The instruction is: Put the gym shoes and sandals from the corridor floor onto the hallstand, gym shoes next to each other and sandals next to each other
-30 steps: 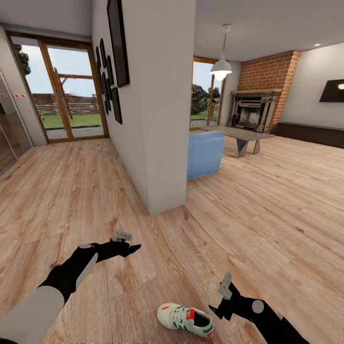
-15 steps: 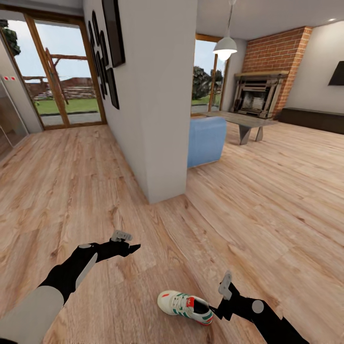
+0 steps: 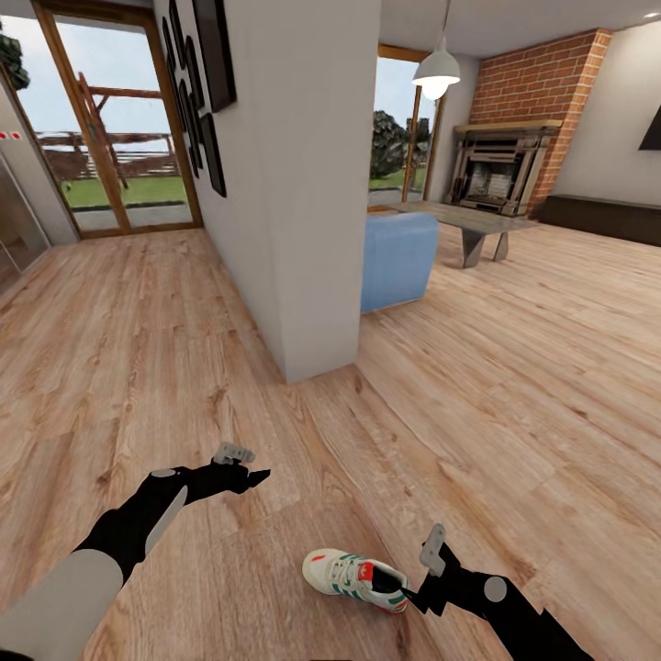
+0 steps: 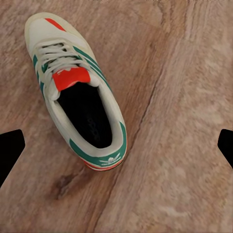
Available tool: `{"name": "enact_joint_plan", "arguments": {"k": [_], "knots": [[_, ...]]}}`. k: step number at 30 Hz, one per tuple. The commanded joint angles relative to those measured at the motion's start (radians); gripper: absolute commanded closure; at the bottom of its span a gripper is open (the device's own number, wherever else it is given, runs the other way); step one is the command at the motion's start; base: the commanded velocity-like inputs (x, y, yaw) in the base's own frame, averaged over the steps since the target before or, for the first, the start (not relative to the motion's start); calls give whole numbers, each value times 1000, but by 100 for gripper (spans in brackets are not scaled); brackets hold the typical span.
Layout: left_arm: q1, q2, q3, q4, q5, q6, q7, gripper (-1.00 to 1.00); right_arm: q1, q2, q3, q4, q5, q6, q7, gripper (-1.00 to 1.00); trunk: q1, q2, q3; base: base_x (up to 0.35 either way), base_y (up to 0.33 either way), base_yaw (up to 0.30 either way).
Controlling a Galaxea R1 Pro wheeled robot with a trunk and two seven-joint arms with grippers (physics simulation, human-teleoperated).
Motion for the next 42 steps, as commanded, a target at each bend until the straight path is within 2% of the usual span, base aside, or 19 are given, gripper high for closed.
{"name": "enact_joint_plan", "arguments": {"k": [1, 16, 20, 24, 26, 30, 42], "knots": [[0, 1, -4, -1, 11, 9, 1, -100, -1, -1, 2, 0, 11, -6, -1, -100, 0, 0, -1, 0, 0, 0], [0, 1, -4, -1, 11, 9, 1, -100, -1, -1, 0, -7, 12, -6, -4, -100, 0, 0, -1, 0, 0, 0], [-1, -4, -4, -1, 11, 9, 1, -100, -1, 0, 1, -81, 21, -2, -4, -100, 0, 0, -1, 0, 0, 0], [-3, -7, -4, -1, 11, 18, 1, -100, 0, 0, 0, -154, 145, 60, 2, -100, 0, 0, -1, 0, 0, 0], [-4, -9, -4, -1, 11, 22, 1, -100, -2, 1, -1, -184, 228, 135, 24, -100, 0, 0, -1, 0, 0, 0], [-6, -10, -4, -1, 11, 25, 1, -100, -3, 6, -2, -202, 278, 204, 69, -100, 0, 0, -1, 0, 0, 0], [-3, -8, -4, -1, 11, 25, 1, -100, -3, 11, -3, -198, 288, 224, 80, -100, 5, -3, -48, 0, 0, 0]]}}
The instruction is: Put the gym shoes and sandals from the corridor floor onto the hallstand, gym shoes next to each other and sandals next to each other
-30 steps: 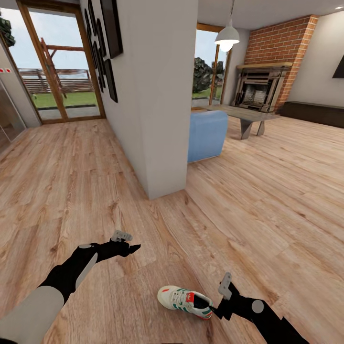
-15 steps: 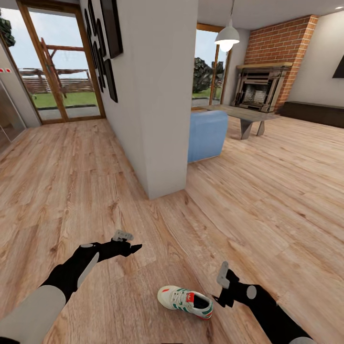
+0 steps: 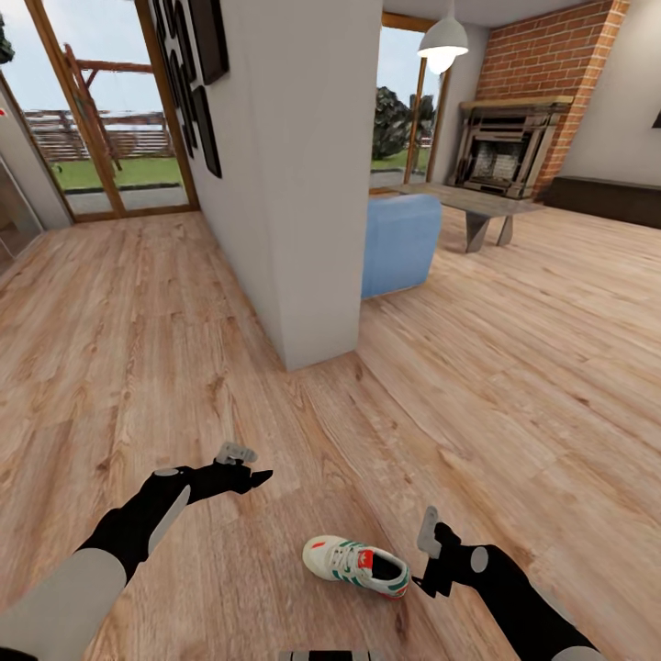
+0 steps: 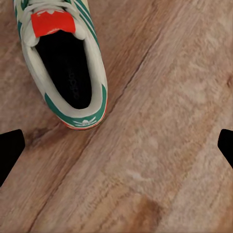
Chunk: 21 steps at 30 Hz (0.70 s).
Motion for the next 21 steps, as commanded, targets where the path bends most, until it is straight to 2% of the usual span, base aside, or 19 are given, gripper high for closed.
{"name": "enact_joint_plan", "arguments": {"k": [1, 14, 21], "knots": [[0, 1, -4, -1, 11, 9, 1, -100, 0, 0, 3, -3, 4, 6, 3, -100, 0, 0, -2, 0, 0, 0], [1, 1, -3, -1, 11, 9, 1, -100, 0, 1, 2, -12, 5, 3, -1, -100, 0, 0, -16, 0, 0, 0], [0, 0, -2, -1, 11, 10, 1, -100, 0, 10, 2, -101, -27, 2, -2, -100, 0, 0, -16, 0, 0, 0]]}}
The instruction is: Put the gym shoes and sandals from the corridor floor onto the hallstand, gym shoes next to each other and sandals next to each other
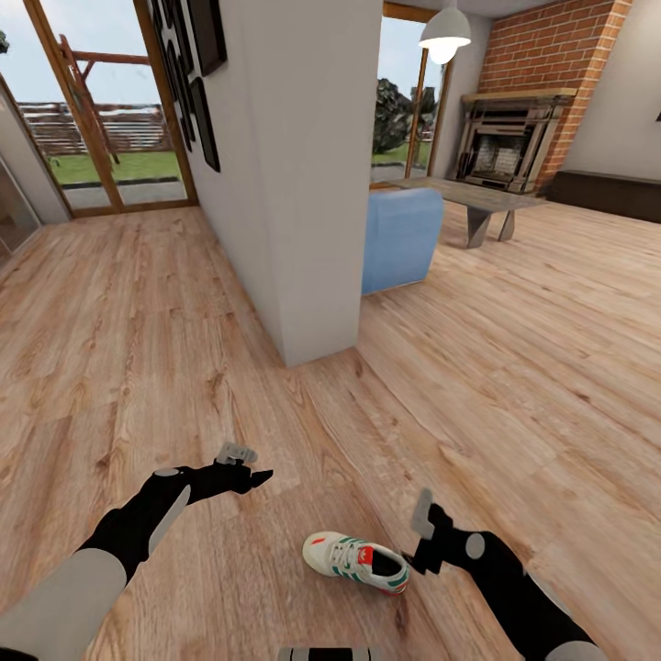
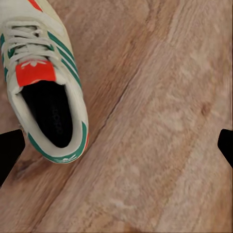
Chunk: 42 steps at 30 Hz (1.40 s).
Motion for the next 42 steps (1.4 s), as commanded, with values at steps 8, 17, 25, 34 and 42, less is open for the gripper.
{"name": "enact_joint_plan", "arguments": {"k": [8, 17, 25, 34, 42], "knots": [[-3, 2, -4, -1, 10, 9, 1, -100, 0, 10, 4, -32, -14, 6, 3, -100, 2, -2, -25, 0, 0, 0], [-3, 3, -4, -1, 10, 7, 1, -100, 0, 21, 4, -33, -16, 6, 3, -100, 2, -2, -33, 0, 0, 0], [-2, 4, -2, -1, 10, 9, 1, -100, 0, 22, 2, -31, -14, 6, 3, -100, 2, -2, -34, 3, 3, 0], [2, 3, -4, -1, 10, 8, 1, -100, 0, 21, 0, -35, -13, 6, 3, -100, 2, -2, -34, 73, 75, 0], [3, 4, -5, -1, 10, 8, 1, -100, 0, 21, 2, -34, -14, 6, 3, -100, 2, -2, -34, 14, 14, 0]]}}
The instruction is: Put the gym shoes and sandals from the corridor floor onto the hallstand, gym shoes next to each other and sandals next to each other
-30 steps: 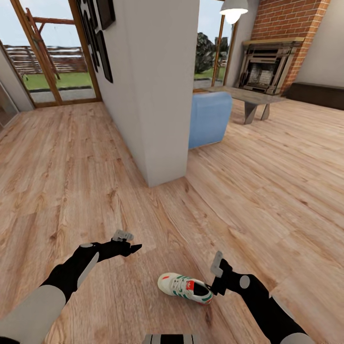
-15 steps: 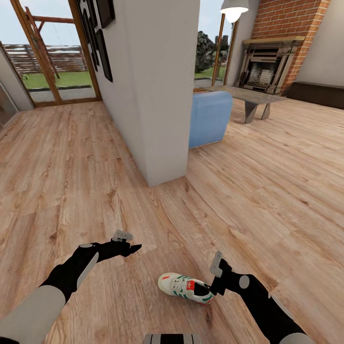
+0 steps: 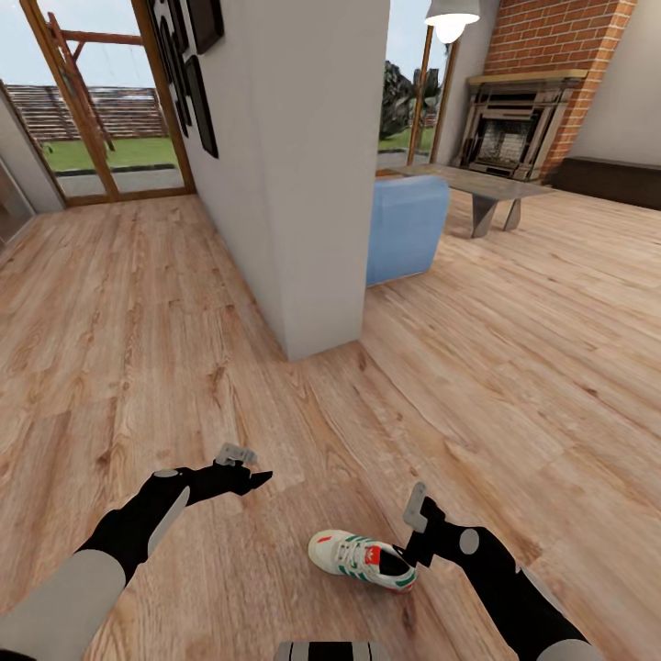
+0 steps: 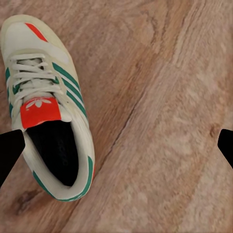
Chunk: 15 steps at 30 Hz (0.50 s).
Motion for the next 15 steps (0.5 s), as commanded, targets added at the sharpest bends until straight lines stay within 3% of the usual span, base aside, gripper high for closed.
{"name": "enact_joint_plan", "arguments": {"k": [1, 15], "knots": [[0, 1, -4, -1, 11, 9, 1, -100, 0, -1, 3, -3, 4, 5, 3, -100, 0, 0, -1, 3, 3, 0], [0, 1, -3, -1, 10, 9, 2, -100, 0, -1, 4, -4, 4, 5, 3, -100, 0, 0, -1, 55, 36, 0]]}}
